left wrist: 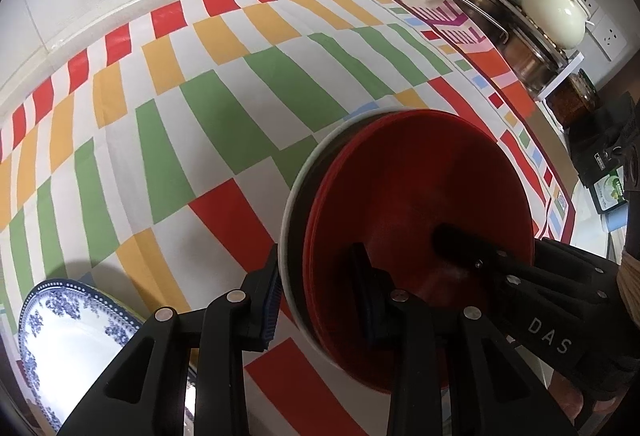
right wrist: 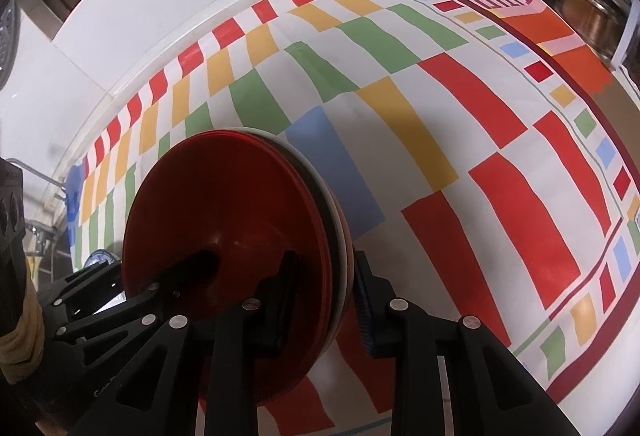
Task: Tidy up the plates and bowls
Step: 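Carry the nested bowls with both grippers over the blue-and-white plate stack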
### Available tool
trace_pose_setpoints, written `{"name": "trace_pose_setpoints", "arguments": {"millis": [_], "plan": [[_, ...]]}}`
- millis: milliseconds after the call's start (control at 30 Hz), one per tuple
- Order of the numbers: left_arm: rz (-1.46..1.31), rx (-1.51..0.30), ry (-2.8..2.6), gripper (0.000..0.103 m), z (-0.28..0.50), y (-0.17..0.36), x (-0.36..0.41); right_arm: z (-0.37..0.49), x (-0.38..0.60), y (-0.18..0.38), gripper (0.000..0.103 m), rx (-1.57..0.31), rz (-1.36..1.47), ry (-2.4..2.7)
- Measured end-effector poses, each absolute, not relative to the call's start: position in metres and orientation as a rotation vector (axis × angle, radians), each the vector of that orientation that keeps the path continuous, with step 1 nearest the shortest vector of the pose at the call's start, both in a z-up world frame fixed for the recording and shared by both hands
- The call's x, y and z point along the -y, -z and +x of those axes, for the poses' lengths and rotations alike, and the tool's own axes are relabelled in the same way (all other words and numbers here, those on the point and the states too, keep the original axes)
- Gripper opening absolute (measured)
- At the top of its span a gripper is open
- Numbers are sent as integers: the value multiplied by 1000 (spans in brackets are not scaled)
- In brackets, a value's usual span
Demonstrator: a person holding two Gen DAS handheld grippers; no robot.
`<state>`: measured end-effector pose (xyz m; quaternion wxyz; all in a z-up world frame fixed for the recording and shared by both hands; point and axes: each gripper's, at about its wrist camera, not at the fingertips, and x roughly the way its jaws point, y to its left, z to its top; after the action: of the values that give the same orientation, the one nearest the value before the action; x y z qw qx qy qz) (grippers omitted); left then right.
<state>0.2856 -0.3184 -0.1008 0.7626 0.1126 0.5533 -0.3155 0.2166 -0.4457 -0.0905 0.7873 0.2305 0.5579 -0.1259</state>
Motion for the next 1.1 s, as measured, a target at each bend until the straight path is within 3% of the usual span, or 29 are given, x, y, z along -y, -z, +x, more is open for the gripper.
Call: {"name": "trace_pose_setpoints", "arguments": {"millis": [400,1100], "plan": [[194,-1147,654,32,283,76,276,221,410,61,27,-1183,446,228],[68,-1164,432,31,256,59,124,232,285,44,27,-1250,348,-17]]}}
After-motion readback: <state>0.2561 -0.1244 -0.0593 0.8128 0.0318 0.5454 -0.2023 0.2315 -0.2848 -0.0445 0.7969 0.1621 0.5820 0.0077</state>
